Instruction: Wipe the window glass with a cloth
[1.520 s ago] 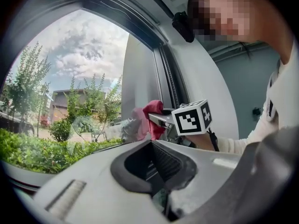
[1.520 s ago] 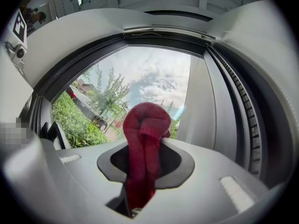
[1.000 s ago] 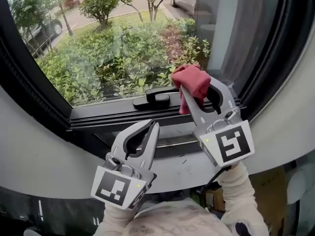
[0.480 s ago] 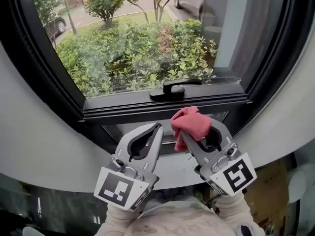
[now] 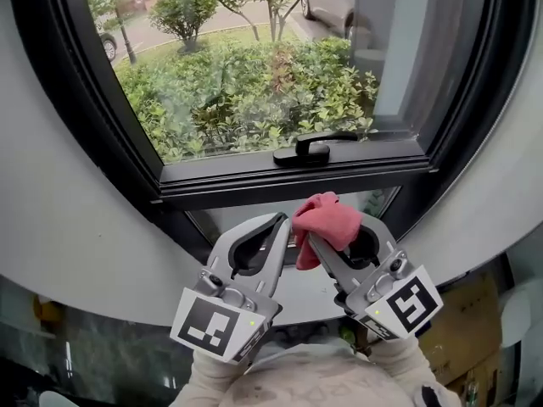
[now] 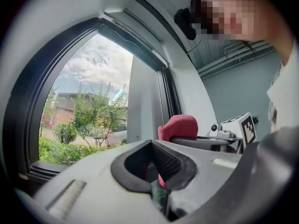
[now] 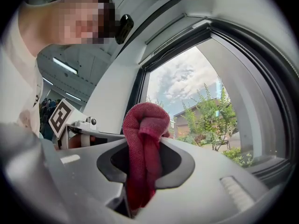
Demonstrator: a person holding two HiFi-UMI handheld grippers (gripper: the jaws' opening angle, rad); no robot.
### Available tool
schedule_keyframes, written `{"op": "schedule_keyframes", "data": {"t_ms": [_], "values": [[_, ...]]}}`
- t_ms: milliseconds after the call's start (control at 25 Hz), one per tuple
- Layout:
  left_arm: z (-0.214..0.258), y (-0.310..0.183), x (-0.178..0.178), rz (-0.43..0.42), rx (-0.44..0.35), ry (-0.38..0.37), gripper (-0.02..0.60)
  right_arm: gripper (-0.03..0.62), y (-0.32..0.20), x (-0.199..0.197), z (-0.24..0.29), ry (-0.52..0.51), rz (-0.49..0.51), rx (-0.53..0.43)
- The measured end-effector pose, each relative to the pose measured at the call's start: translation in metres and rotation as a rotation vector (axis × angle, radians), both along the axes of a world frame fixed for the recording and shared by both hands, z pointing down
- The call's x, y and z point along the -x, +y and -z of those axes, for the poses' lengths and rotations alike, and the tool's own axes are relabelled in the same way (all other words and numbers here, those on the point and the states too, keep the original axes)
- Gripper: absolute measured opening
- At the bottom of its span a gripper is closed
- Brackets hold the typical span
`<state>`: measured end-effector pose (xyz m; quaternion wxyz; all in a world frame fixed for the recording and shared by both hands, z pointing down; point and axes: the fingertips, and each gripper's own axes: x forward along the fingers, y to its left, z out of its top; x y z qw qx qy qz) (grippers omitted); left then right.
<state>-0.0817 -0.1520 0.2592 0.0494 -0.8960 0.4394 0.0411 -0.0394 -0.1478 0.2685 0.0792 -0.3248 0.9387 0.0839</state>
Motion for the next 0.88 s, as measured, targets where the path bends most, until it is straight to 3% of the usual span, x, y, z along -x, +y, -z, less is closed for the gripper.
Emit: {"op": "schedule_keyframes", "data": {"t_ms": [880], "values": [[-0.0038,-0.0016,0.0052,0.015,0.013,-0.005,0.002,0.118,-0.0005,0.0037,-0.0066,-0.005,0.013,0.019]]}}
